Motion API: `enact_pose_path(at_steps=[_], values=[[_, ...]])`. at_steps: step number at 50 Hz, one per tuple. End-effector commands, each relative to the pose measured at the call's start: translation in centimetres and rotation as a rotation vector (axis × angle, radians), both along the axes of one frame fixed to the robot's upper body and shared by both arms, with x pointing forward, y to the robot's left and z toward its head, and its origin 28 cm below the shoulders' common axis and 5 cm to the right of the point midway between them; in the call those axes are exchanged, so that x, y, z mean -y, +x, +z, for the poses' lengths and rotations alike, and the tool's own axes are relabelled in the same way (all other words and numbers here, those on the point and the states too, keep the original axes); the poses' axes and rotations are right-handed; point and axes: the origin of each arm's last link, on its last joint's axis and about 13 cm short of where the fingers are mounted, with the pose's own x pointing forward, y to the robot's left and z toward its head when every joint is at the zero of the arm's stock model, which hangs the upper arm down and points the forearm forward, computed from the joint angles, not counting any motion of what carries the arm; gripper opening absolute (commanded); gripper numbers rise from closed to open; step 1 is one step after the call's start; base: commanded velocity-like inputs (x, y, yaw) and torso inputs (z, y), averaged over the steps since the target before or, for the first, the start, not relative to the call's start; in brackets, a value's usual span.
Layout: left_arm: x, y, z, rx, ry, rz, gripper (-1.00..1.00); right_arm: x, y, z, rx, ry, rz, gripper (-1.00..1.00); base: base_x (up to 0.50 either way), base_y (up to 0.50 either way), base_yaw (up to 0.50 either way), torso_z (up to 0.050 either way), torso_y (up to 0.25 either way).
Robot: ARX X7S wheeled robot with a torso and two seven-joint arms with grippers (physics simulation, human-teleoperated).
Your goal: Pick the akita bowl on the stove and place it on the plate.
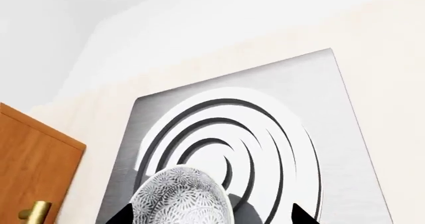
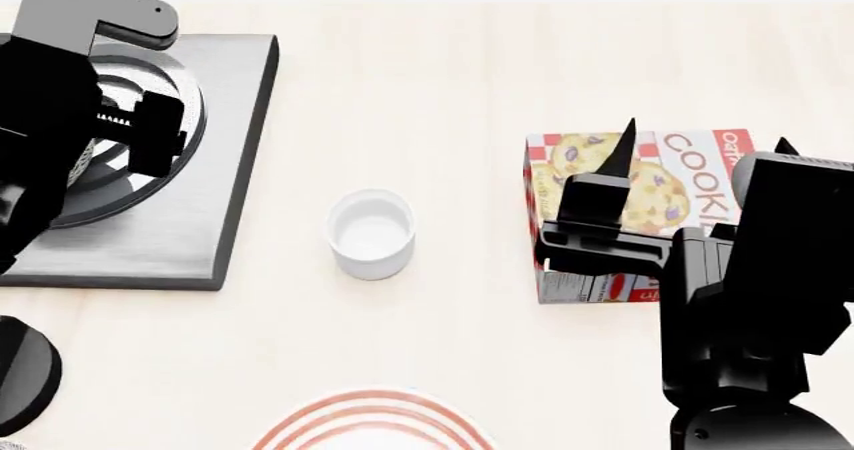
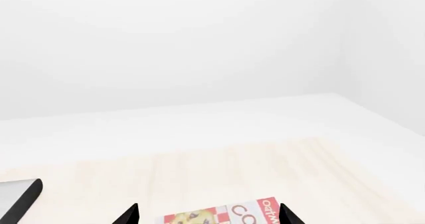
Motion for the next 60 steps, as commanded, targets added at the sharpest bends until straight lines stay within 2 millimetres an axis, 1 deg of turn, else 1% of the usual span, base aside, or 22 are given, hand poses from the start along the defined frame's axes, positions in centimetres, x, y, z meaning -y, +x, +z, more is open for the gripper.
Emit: enact_pose_path(at_steps=[1, 13, 43, 47, 60], values=[[-0.1, 0.1, -0.7, -0.022, -0.009, 0.013, 1.0, 0.1, 0.1, 0.0, 0.006, 0.015, -0.004, 1.0, 0.0, 0.0, 0.0, 0.0, 0.0], [-0.5, 0.0, -1.6, -0.048, -0.006, 0.028, 1.0, 0.2, 0.1, -0.1, 0.005, 0.014, -0.004, 1.0, 0.0, 0.0, 0.0, 0.0, 0.0], [-1.1, 0.0, -2.8, -0.077, -0.001, 0.042, 1.0, 0.1, 0.1, 0.0, 0.004, 0.013, -0.004, 1.0, 0.0, 0.0, 0.0, 0.0, 0.0], [-1.2, 0.0, -3.3, -0.086, 0.003, 0.047, 1.0, 0.1, 0.1, 0.0, 0.004, 0.013, -0.003, 1.0, 0.0, 0.0, 0.0, 0.0, 0.0], [-1.4, -0.1, -3.6, -0.097, 0.003, 0.047, 1.0, 0.1, 0.1, -0.1, 0.004, 0.012, -0.004, 1.0, 0.0, 0.0, 0.0, 0.0, 0.0]])
